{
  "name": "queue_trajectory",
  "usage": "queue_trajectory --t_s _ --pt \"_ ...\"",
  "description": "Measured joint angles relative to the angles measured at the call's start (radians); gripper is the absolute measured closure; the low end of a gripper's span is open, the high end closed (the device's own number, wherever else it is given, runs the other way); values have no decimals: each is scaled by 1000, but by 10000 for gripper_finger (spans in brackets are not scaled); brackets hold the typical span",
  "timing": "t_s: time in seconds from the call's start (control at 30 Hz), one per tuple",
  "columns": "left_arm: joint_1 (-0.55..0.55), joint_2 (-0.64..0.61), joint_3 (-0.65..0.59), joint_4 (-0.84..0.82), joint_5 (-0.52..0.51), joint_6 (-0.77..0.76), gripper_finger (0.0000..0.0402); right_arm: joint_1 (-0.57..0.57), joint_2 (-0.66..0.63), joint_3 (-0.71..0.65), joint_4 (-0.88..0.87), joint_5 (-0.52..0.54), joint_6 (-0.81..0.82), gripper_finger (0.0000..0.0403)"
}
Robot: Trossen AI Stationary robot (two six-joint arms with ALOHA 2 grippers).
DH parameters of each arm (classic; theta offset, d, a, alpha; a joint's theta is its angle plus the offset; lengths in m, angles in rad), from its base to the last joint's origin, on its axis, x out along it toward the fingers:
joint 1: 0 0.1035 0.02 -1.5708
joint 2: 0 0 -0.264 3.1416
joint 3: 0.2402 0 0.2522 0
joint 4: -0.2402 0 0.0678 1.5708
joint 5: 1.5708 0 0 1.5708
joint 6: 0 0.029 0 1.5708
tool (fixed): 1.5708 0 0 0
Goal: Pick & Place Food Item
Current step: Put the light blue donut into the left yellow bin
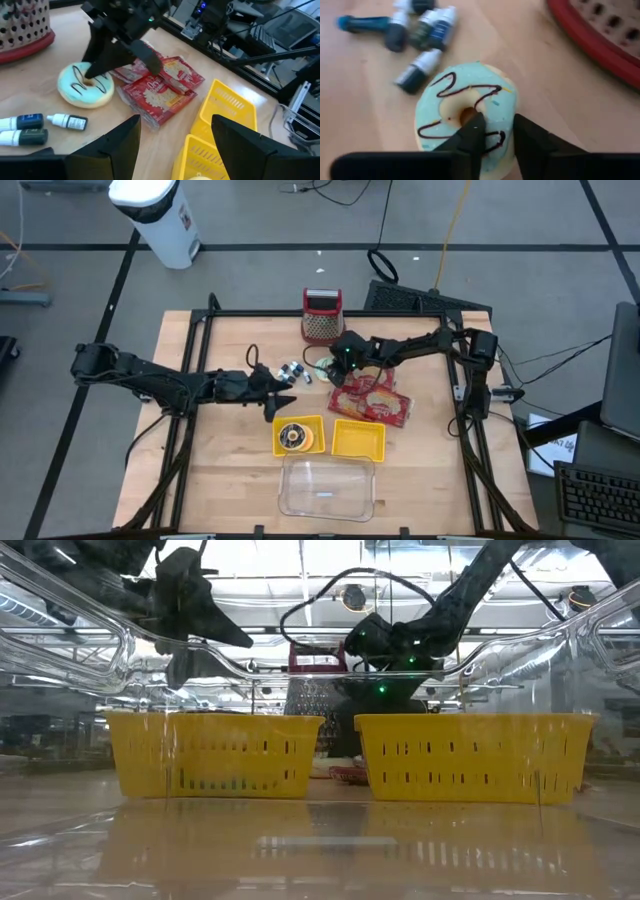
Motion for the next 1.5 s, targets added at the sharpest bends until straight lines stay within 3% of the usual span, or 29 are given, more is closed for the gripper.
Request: queue_trajectory --t_s 0.23,0.47,0.73,1.2,1.5 --pt "11 0 0 20 -8 -118 158 17 -91 -2 6 -33 -111 385" --pt "33 0 0 34 -87 -262 158 134 -206 -1 49 11 -259 385" --pt "11 0 25 37 -84 -275 158 267 -225 -1 133 198 -387 388" --pt "8 126 120 36 -139 -250 158 331 -225 -1 175 201 -384 388" --pt "13 124 123 36 -82 -226 158 361 -225 -1 166 205 -386 388"
